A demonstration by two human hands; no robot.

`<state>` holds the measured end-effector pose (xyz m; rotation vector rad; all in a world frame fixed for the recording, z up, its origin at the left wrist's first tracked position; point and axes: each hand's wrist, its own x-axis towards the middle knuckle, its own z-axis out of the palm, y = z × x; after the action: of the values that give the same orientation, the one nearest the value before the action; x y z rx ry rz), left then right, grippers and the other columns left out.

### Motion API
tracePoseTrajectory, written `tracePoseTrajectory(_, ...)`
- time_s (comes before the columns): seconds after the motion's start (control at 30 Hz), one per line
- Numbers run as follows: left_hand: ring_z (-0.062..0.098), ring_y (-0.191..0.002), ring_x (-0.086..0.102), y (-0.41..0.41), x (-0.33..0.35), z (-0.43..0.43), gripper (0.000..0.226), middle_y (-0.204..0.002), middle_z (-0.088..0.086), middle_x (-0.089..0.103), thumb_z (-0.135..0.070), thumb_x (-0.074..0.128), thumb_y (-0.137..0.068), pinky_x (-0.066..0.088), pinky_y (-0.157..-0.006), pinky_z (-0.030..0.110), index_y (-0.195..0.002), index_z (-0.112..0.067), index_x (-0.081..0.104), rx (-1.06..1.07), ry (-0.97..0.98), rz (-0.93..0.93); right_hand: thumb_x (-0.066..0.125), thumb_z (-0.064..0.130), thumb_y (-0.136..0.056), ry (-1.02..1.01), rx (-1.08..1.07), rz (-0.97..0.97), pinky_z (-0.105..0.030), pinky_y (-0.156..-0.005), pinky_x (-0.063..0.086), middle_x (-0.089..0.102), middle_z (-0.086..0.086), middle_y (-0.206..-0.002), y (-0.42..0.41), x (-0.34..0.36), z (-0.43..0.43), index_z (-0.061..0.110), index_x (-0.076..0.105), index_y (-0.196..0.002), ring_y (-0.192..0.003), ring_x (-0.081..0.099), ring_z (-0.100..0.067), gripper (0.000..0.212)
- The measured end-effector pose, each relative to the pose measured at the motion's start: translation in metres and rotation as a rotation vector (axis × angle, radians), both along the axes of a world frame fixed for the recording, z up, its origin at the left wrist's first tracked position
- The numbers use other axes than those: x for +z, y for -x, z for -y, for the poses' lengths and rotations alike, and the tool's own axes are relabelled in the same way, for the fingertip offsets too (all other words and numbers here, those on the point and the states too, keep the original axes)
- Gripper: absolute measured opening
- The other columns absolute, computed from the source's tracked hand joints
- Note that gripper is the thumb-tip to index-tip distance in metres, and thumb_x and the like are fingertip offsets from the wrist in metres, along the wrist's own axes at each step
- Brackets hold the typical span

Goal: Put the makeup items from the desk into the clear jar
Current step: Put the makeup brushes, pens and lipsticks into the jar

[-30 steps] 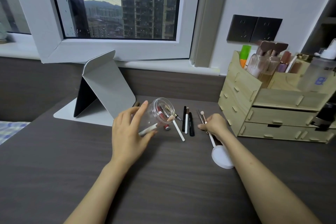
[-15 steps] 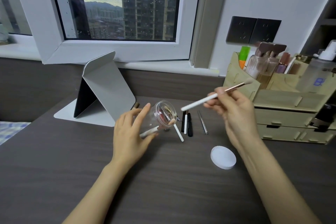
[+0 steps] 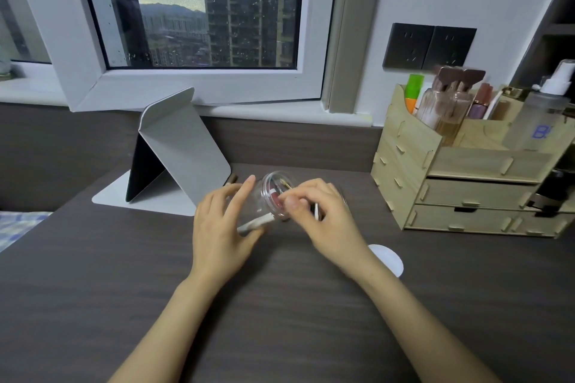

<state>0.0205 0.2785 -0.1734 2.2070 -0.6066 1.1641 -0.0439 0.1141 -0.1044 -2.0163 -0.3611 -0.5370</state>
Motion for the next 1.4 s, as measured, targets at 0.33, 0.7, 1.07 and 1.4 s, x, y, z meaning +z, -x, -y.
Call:
tracePoseTrajectory(0.33,0.019,-0.093,0.044,-0.004,0.005,-0.006,0.081,-0.103,0.013,0.06,-0.027,0.076,-0.059,0.041,-0.081,0.039,-0.133,-0.022,0.041,0.1,0.11,-0.018,0.058,0.026,-0.086,0.62,-0.418,-0.275,-0.034,-0.082,0.045,0.073,-0.009,-0.098,-0.081,-0.048,0.028,0.013,0.069,-0.102,-0.1,0.06,-0.031,0.024)
tracePoseTrajectory(0.7,0.019,-0.093,0.044,-0.004,0.005,-0.007,0.082,-0.104,0.012,0.06,-0.03,0.076,-0.06,0.043,-0.08,0.041,-0.133,-0.023,0.04,0.103,0.105,-0.043,0.051,0.005,-0.086,0.583,-0.551,-0.408,-0.036,-0.082,0.047,0.065,-0.021,-0.114,-0.104,-0.034,0.005,-0.001,0.059,-0.107,-0.109,0.059,-0.037,0.023)
tracePoseTrajectory(1.07,0.021,-0.095,0.049,-0.004,0.002,-0.003,0.072,-0.107,0.01,0.06,-0.038,0.07,-0.069,0.038,-0.082,0.036,-0.134,-0.023,0.041,0.064,0.058,-0.002,0.056,-0.007,-0.085,-0.6,-0.011,0.027,-0.011,-0.051,0.046,0.062,-0.002,-0.074,-0.008,0.031,0.004,0.007,0.055,-0.092,-0.054,0.058,0.002,0.016)
tracePoseTrajectory(1.4,0.023,-0.097,0.05,0.001,0.002,-0.002,0.065,-0.109,0.01,0.06,-0.044,0.062,-0.075,0.037,-0.084,0.036,-0.133,-0.023,0.043,0.055,0.005,0.018,0.063,0.031,-0.077,-0.023,-0.021,0.033,-0.02,-0.078,0.045,0.072,-0.002,-0.093,-0.008,-0.006,-0.003,0.034,0.066,-0.082,-0.088,0.062,-0.009,0.007)
